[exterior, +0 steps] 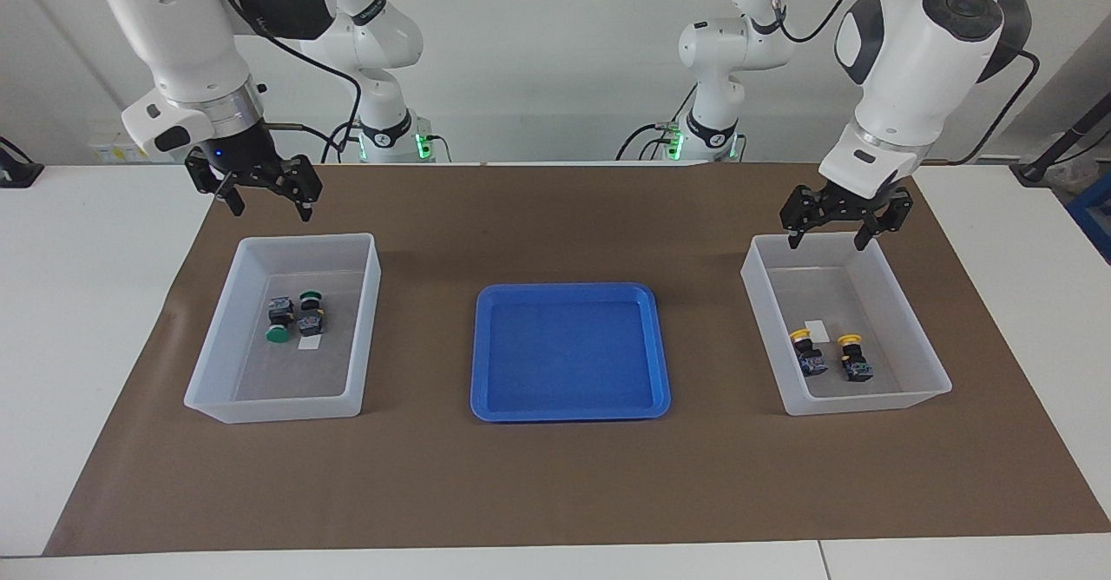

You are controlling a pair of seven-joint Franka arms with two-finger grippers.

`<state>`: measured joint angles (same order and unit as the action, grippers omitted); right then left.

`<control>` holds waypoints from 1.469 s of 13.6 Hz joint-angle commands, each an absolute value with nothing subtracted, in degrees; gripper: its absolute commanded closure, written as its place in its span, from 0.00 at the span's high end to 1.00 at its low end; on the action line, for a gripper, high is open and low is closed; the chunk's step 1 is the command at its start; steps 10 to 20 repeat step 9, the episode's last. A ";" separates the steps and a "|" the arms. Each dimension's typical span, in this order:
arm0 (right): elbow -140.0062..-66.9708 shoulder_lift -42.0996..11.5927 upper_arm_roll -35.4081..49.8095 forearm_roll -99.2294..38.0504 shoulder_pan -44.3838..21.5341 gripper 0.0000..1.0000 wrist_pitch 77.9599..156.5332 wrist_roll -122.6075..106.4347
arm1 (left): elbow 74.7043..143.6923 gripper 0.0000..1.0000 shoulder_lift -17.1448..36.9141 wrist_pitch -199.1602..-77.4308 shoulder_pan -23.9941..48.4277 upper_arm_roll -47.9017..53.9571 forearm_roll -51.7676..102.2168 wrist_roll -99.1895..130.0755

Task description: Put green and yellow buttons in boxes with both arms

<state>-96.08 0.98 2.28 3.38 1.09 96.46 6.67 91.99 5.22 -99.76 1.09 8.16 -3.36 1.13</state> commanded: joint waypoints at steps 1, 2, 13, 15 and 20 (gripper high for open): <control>-96.50 1.84 1.49 3.16 0.35 1.00 94.84 5.71 | 95.10 1.00 2.81 -100.64 0.79 8.17 -4.04 1.32; -96.42 1.93 1.49 3.16 0.35 1.00 94.05 5.63 | 95.18 1.00 2.81 -100.20 0.79 8.17 -3.96 1.32; -96.24 3.77 0.70 2.46 0.44 1.00 91.58 2.46 | 95.18 1.00 2.55 -99.14 0.00 7.47 0.44 1.58; -96.24 3.77 0.70 2.46 0.44 1.00 91.58 2.46 | 95.18 1.00 2.55 -99.14 0.00 7.47 0.44 1.58; -96.24 3.77 0.70 2.46 0.44 1.00 91.58 2.46 | 95.18 1.00 2.55 -99.14 0.00 7.47 0.44 1.58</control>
